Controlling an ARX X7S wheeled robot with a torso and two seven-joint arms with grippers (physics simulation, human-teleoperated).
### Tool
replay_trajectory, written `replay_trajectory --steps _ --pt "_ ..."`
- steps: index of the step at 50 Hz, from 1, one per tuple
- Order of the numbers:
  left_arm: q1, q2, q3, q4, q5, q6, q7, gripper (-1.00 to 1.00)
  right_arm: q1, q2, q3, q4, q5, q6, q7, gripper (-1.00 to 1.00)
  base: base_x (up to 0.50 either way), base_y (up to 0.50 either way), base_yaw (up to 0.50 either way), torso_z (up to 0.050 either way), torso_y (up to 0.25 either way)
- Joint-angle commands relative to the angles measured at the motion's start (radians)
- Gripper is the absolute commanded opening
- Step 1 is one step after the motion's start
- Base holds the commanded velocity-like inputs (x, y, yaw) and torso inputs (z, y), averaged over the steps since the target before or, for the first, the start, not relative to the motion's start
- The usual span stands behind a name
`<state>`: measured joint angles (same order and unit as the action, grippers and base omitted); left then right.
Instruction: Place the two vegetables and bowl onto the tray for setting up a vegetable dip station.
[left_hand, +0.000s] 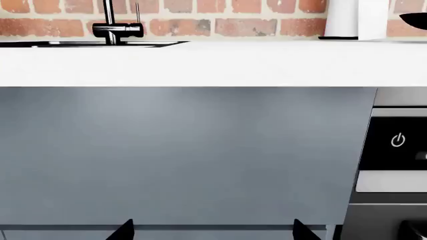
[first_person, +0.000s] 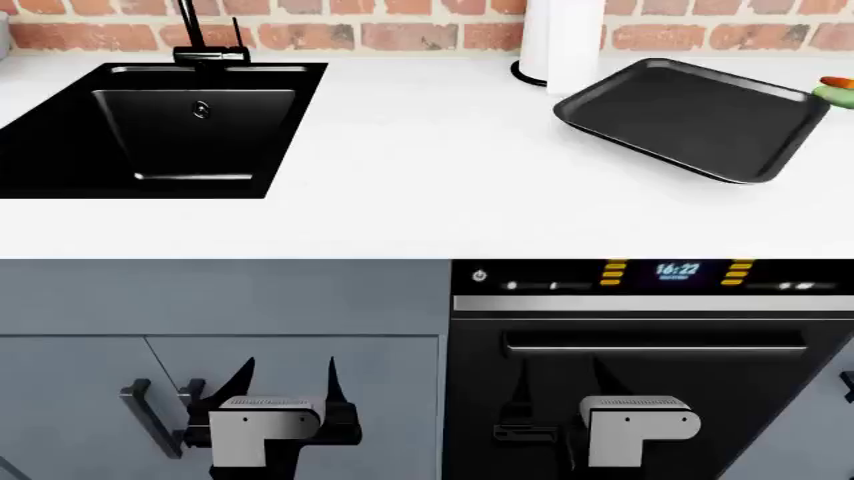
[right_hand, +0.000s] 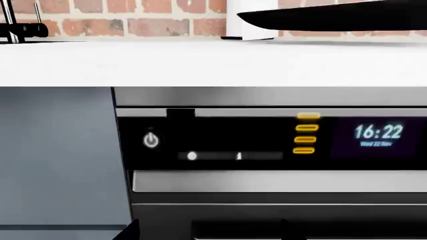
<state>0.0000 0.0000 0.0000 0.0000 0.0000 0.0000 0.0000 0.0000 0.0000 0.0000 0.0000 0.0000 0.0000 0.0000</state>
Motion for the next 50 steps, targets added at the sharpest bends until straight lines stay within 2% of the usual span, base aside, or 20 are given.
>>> replay_trajectory --steps 1,12,13,17,21,23,25,28,30,31,33,34,35,36,39,40,42,43,47,50 --pt "0.004 -0.015 0.021 0.022 -0.014 -0.019 -0.020 1.00 0.002 0.014 -0.015 0.012 0.016 -0.014 0.029 1.00 0.00 0.00 0.00 0.000 0.000" --pt "0.005 -0.049 0.060 0.030 -0.033 -0.025 -0.064 1.00 -0.008 0.045 -0.049 -0.042 0.056 0.029 0.075 1.00 0.00 0.00 0.00 0.000 0.000" --pt "0.017 -0.043 0.047 0.090 -0.072 -0.080 -0.066 1.00 -0.004 0.041 -0.046 -0.050 0.077 0.053 0.074 1.00 0.00 0.00 0.00 0.000 0.000" --pt "-0.003 -0.074 0.104 0.196 0.024 -0.214 -0.095 1.00 0.021 0.053 -0.059 -0.153 0.078 0.179 0.099 1.00 0.00 0.00 0.00 0.000 0.000" --pt "-0.071 -0.086 0.139 0.447 0.040 -0.526 -0.084 1.00 0.079 0.070 -0.069 -0.354 0.079 0.423 0.128 1.00 0.00 0.00 0.00 0.000 0.000" --pt "-0.160 -0.082 0.151 0.612 0.053 -0.781 -0.075 1.00 0.148 0.077 -0.075 -0.490 0.077 0.647 0.158 1.00 0.00 0.00 0.00 0.000 0.000" --pt "-0.280 -0.069 0.157 0.766 0.050 -1.028 -0.062 1.00 0.227 0.080 -0.068 -0.628 0.103 0.840 0.166 1.00 0.00 0.00 0.00 0.000 0.000" --pt "-0.588 -0.005 0.145 1.022 0.020 -1.478 -0.033 1.00 0.400 0.079 -0.080 -0.826 0.133 1.178 0.188 1.00 0.00 0.00 0.00 0.000 0.000" --pt "-0.653 -0.003 0.157 0.986 0.034 -1.571 -0.023 1.00 0.521 0.060 -0.062 -0.916 0.162 1.370 0.186 1.00 0.00 0.00 0.00 0.000 0.000" --pt "-0.803 -0.153 0.007 0.836 -0.116 -1.571 -0.173 1.00 0.632 0.048 -0.043 -0.966 0.173 1.515 0.185 1.00 0.00 0.00 0.00 0.000 0.000" --pt "-1.103 -0.453 0.307 0.696 -0.416 -1.271 -0.473 1.00 0.757 0.098 0.035 -0.921 0.418 1.571 0.380 1.00 0.00 0.00 0.00 0.000 0.000" --pt "-1.253 -0.603 0.457 0.652 -0.566 -1.121 -0.623 1.00 0.888 0.193 0.109 -0.787 0.568 1.571 0.530 1.00 0.00 0.00 0.00 0.000 0.000" --pt "-1.387 -0.612 0.507 0.590 -0.716 -0.971 -0.773 1.00 1.019 0.240 0.123 -0.680 0.718 1.570 0.680 1.00 0.00 0.00 0.00 0.000 0.000" --pt "-1.390 -0.612 0.509 0.588 -0.866 -0.966 -0.923 1.00 1.037 0.252 0.121 -0.660 0.868 1.566 0.830 1.00 0.00 0.00 0.00 0.000 0.000" --pt "-1.588 -0.577 0.538 0.392 -1.316 -1.035 -1.373 1.00 1.272 0.313 0.025 -0.445 1.318 1.556 1.220 1.00 0.00 0.00 0.00 0.000 0.000" --pt "-1.617 -0.573 0.543 0.361 -1.466 -1.052 -1.382 1.00 1.304 0.318 0.021 -0.415 1.468 1.546 1.216 1.00 0.00 0.00 0.00 0.000 0.000" --pt "-1.692 -0.567 0.541 0.261 -1.766 -1.077 -1.311 1.00 1.419 0.340 -0.010 -0.312 1.469 1.538 1.165 1.00 0.00 0.00 0.00 0.000 0.000" --pt "-1.702 -0.569 0.539 0.243 -1.842 -1.078 -1.301 1.00 1.438 0.352 -0.027 -0.301 1.443 1.528 1.138 1.00 0.00 0.00 0.00 0.000 0.000" --pt "-1.744 -0.587 0.540 0.183 -1.790 -1.107 -1.215 1.00 1.481 0.403 -0.058 -0.252 1.406 1.509 1.048 1.00 0.00 0.00 0.00 0.000 0.000" --pt "-1.737 -0.602 0.522 0.199 -1.789 -1.092 -1.214 1.00 1.441 0.425 -0.010 -0.256 1.449 1.492 1.082 1.00 0.00 -0.32 0.00 0.000 0.000"
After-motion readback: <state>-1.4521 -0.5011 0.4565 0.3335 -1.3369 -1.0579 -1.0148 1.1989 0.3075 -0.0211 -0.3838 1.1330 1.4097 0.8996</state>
